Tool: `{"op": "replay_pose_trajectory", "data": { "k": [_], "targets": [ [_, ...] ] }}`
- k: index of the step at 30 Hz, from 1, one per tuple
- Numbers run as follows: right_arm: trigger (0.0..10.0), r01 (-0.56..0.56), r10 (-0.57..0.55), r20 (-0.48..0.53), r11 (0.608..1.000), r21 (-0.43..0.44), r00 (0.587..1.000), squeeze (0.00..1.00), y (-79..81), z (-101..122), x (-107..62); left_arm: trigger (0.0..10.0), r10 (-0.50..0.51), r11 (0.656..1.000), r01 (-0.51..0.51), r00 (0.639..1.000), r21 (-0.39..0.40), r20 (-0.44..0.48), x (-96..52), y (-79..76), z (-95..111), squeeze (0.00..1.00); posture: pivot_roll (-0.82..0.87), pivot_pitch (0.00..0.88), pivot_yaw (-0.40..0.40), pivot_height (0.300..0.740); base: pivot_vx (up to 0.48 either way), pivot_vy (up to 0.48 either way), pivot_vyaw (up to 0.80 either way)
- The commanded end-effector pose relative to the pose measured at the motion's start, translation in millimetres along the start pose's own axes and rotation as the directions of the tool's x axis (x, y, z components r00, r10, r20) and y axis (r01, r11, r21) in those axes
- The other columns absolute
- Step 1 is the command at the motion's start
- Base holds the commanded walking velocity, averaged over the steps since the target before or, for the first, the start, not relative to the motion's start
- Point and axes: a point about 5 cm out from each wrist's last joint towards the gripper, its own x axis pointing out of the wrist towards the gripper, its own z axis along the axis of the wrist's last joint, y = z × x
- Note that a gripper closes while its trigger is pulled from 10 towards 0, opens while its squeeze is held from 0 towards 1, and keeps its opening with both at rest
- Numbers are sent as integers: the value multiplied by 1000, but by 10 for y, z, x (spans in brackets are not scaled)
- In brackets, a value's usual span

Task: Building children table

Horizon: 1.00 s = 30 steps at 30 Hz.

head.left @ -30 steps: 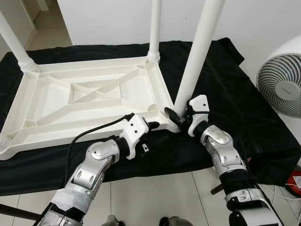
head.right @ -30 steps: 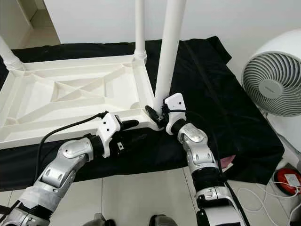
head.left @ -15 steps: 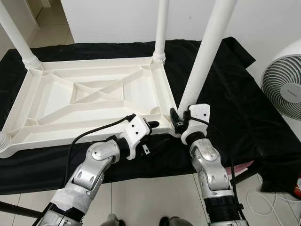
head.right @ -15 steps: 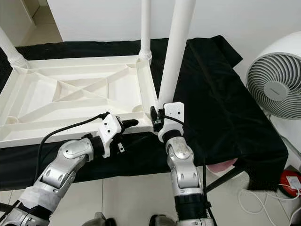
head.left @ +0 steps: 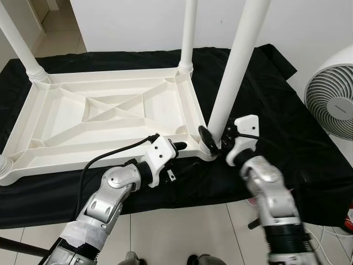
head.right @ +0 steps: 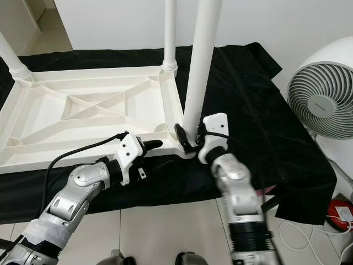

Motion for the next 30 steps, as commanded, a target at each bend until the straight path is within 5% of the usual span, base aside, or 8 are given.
{"op": "replay_pose_trajectory", "data": {
  "k": [1,16,17,18,19,30],
  "targets": [
    [10000,-92,90,-50,995,-41,995,0,-14,-112,9,10000,-4,1000,5,1000,6,-12,12,2,-29,0,-133,64,9,740,0,0,0],
    [10000,-290,281,-89,950,-117,956,0,-40,-152,332,10000,-17,1000,17,1000,17,-10,40,13,-2,0,-127,69,27,740,0,0,0],
    [5608,-293,283,-90,949,-120,955,0,-64,-159,362,10000,-16,1000,16,1000,20,-12,37,15,-2,0,-127,69,27,740,0,0,0],
    [5608,-293,283,-90,949,-120,955,0,-64,-159,362,10000,-16,1000,16,1000,20,-12,37,15,-2,0,-127,69,27,740,0,0,0],
    [1020,-295,285,-90,948,-119,954,0,-81,-168,381,10000,-16,1000,16,1000,21,-12,33,14,-2,0,-127,69,27,740,0,0,0],
    [0,-306,298,-98,948,-81,949,0,-103,-261,351,10000,-16,1000,16,1000,14,-15,15,3,-7,0,-121,88,31,740,0,0,0]
  ]
}}
